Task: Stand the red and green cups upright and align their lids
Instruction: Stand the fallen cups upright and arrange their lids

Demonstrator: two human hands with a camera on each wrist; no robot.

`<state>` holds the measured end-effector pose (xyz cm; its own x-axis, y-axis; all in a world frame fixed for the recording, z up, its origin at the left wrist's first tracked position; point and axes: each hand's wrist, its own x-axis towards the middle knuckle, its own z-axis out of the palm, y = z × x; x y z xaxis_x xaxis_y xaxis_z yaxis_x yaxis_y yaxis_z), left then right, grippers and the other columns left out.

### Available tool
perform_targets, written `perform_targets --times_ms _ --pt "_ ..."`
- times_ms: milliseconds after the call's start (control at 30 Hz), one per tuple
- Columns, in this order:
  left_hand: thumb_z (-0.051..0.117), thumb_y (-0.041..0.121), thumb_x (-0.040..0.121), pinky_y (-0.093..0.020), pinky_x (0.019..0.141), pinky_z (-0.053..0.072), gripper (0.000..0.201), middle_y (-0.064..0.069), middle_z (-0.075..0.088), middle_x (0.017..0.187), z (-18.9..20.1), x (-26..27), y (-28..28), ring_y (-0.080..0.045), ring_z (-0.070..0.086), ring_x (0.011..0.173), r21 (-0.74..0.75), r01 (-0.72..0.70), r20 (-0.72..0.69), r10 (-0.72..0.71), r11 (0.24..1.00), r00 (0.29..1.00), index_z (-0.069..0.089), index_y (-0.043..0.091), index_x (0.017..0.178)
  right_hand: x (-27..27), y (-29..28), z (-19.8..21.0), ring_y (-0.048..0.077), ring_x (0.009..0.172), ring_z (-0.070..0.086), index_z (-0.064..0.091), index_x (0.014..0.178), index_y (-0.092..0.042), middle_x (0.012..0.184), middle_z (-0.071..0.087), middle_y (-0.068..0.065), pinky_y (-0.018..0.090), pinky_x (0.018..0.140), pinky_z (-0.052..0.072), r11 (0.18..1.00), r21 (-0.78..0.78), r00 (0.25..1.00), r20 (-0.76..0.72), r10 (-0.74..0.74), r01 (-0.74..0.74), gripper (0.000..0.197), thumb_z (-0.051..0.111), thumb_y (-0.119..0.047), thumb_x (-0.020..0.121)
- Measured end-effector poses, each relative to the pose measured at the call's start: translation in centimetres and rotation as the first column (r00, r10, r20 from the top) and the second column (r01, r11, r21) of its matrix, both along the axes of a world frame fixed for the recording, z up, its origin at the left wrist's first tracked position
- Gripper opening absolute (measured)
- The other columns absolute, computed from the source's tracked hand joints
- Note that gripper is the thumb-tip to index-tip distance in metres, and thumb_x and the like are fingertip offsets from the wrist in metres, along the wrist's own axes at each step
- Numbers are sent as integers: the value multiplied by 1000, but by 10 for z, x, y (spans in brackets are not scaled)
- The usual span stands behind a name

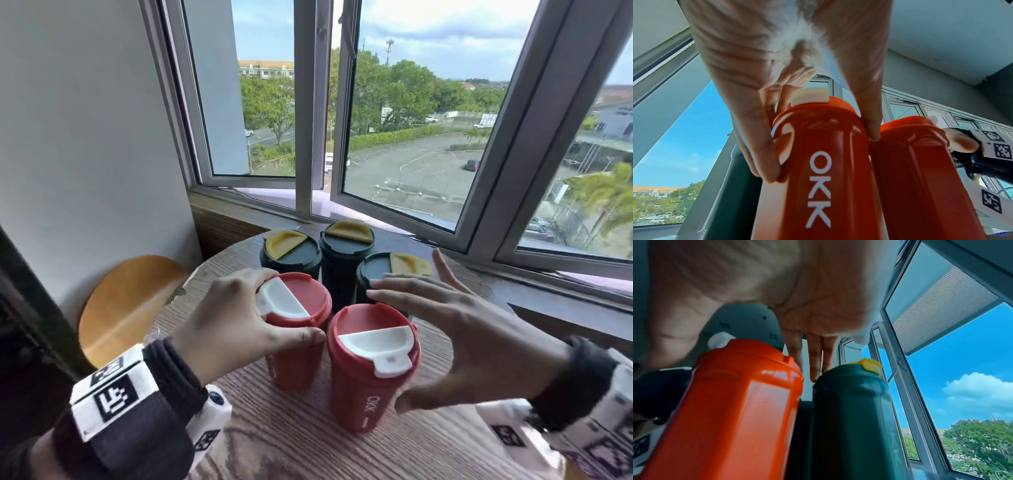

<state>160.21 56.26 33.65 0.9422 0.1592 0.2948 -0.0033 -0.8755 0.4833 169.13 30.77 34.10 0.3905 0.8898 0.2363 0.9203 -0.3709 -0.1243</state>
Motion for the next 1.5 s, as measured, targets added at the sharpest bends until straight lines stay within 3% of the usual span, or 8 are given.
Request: perform_targets --times_ms 233,400,500,700,967,1167,1400,1500 --pt "72 72 38 9 65 31 95 17 57 101 1 -2 1 4 47 89 7 -27 -3 27 1000 1000 59 22 118 1 10 -2 -9 136 22 44 138 -25 137 48 -18 59 110 26 999 43 997 -73 34 -31 92 69 -70 62" --pt "71 75 36 9 64 32 95 15 62 103 0 -1 1 4 50 88 -8 -30 -2 30 1000 1000 61 24 116 3 10 -1 -9 136 24 44 139 -22 138 47 -16 36 120 12 997 52 993 -96 62 -58 91 71 -66 63" --pt "72 74 36 9 64 33 97 14 62 106 0 -1 2 4 50 88 -5 -29 -16 28 1000 999 60 24 118 7 12 -4 -7 137 25 44 139 -20 139 47 -14 42 119 -5 997 55 995 -72 62 -58 92 72 -64 63" --pt "73 74 35 8 65 32 98 18 55 104 -2 -1 2 5 46 90 -10 -26 -34 25 1000 999 56 25 119 12 11 -2 -7 138 19 38 141 -29 143 41 -18 39 119 14 999 44 985 -167 39 -32 93 76 -61 63" --pt "70 76 37 4 70 28 108 12 56 122 -8 -3 7 4 41 98 11 -8 -48 8 1000 999 48 26 131 7 7 -7 -3 139 24 41 140 -28 147 35 -21 57 111 27 996 88 991 -131 18 -7 87 73 -62 66" --pt "79 64 44 -6 85 25 108 9 52 130 -12 -7 11 5 38 103 8 29 -29 -29 1000 999 40 25 137 -1 1 -11 -2 138 28 41 140 -29 147 36 -20 58 110 26 991 121 989 -147 -31 49 83 68 -64 69" --pt "81 56 50 11 71 27 103 4 53 129 -18 -8 17 1 42 102 -7 93 3 -93 996 996 39 20 137 -18 -4 -14 0 135 34 48 136 -24 144 43 -16 57 107 33 972 179 982 -141 -127 151 77 64 -63 72" --pt "78 59 51 -2 85 34 103 6 53 128 -23 -11 23 -4 49 107 -28 123 2 -123 992 992 36 22 138 -29 -7 -16 -2 135 34 45 138 -26 145 40 -17 55 108 32 958 197 971 -162 -176 206 76 62 -62 73"
